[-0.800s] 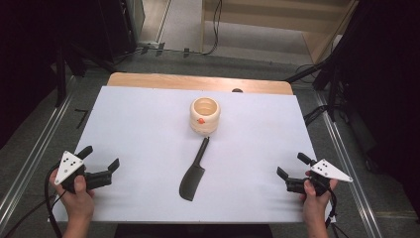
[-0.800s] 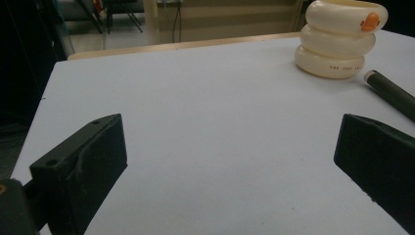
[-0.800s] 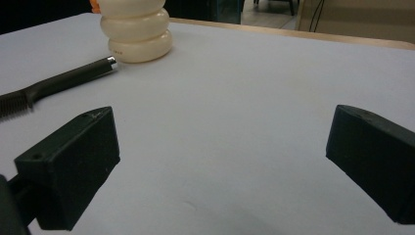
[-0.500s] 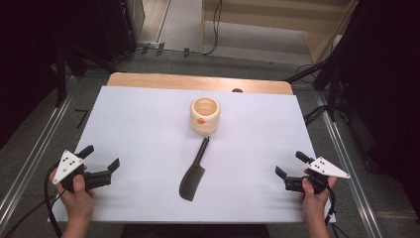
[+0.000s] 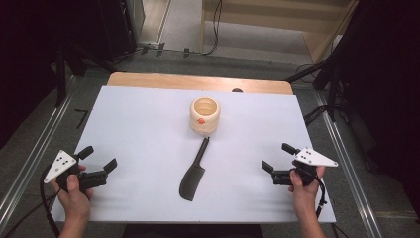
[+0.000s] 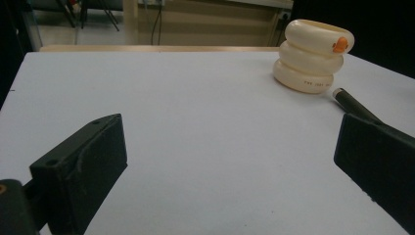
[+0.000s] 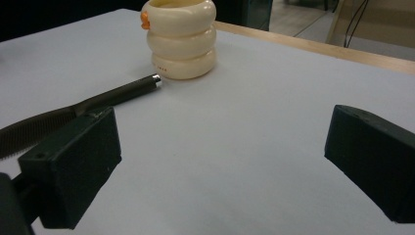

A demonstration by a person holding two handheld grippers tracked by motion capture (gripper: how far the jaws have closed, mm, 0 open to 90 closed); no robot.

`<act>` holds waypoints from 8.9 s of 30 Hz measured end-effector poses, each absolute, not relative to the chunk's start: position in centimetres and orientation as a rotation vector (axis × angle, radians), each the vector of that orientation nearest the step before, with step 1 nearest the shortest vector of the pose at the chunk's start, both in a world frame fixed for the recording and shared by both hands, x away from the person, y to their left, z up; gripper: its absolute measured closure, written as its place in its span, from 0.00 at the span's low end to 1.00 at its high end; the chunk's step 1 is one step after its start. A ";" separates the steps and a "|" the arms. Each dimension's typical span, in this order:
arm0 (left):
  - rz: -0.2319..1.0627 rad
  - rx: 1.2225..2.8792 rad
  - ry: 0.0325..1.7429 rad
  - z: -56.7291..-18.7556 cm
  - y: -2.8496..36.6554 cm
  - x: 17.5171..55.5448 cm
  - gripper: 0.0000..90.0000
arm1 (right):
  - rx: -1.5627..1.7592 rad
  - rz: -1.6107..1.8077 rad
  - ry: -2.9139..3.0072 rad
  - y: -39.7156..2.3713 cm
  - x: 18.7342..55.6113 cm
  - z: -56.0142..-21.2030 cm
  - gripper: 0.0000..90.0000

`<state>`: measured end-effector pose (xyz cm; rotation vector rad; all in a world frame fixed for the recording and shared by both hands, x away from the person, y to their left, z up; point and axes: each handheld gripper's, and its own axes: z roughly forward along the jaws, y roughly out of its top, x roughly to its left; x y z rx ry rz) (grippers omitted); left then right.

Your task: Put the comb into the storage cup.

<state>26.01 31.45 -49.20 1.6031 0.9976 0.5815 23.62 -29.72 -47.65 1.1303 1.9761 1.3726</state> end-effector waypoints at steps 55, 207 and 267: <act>0.614 1.644 0.966 -49.2 30.9 25.8 0.00 | 0.722 1.012 2.645 -10.4 36.7 -46.0 0.98; 0.532 1.602 0.678 -41.9 20.0 26.1 0.00 | 0.784 1.297 2.543 -15.3 28.8 -45.6 0.79; 0.165 1.539 0.839 -42.5 14.1 26.7 0.51 | 0.634 1.499 2.359 -13.8 25.3 -45.1 0.79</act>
